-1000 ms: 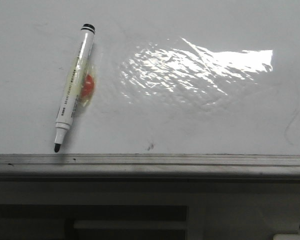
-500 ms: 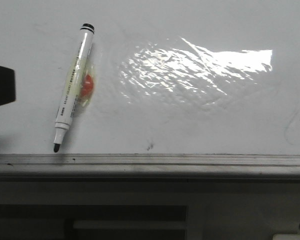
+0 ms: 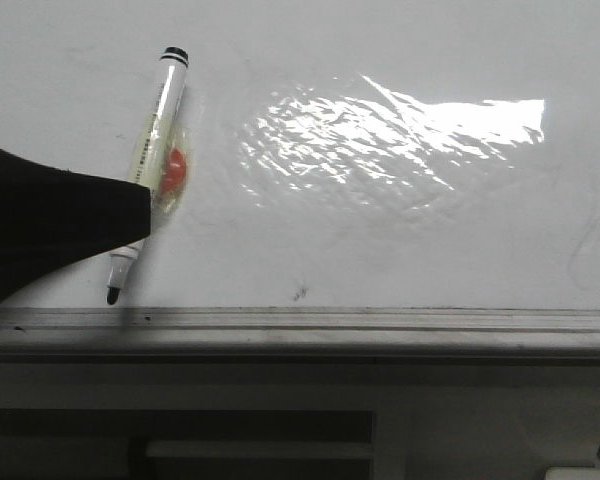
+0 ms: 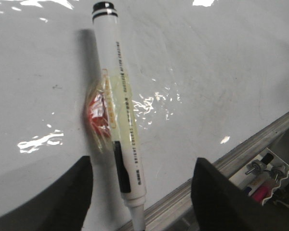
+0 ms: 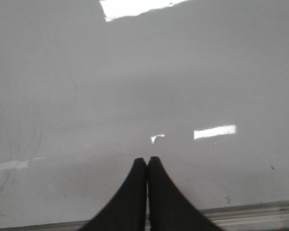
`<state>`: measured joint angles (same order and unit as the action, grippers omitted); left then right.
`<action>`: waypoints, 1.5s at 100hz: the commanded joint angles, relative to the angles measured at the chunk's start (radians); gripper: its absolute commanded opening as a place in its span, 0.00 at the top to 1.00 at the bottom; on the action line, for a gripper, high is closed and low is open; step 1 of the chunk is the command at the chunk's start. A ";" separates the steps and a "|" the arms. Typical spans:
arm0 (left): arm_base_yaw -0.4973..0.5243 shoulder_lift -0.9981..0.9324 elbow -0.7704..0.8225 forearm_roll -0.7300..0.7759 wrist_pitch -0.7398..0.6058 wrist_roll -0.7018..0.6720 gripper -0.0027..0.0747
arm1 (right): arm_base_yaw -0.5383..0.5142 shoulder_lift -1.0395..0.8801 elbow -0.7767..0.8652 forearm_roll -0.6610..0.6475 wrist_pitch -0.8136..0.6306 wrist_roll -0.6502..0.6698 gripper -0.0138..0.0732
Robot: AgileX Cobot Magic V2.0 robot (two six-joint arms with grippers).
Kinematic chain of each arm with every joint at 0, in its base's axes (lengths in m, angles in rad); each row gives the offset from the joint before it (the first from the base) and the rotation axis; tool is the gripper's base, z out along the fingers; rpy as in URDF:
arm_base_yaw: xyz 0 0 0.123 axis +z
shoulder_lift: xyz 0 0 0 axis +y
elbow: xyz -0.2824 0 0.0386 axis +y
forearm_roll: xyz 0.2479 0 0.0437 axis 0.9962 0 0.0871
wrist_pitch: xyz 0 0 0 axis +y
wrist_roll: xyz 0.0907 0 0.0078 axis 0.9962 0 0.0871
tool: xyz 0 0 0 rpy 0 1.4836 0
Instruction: Write number 9 on whiteboard
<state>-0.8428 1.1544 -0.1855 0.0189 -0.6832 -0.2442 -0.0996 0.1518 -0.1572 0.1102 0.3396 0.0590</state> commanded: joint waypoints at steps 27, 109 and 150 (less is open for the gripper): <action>-0.007 0.089 -0.027 -0.010 -0.166 -0.010 0.66 | 0.047 0.023 -0.036 0.008 -0.075 -0.004 0.91; -0.007 0.140 -0.027 0.044 -0.280 -0.008 0.99 | 0.490 0.321 -0.298 0.074 0.115 -0.227 0.91; -0.007 0.062 -0.027 0.435 -0.290 -0.001 0.99 | 0.909 0.633 -0.541 0.096 0.070 -0.319 0.48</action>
<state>-0.8441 1.2532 -0.1876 0.3875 -0.8823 -0.2458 0.7594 0.7470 -0.6313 0.1939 0.4988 -0.2430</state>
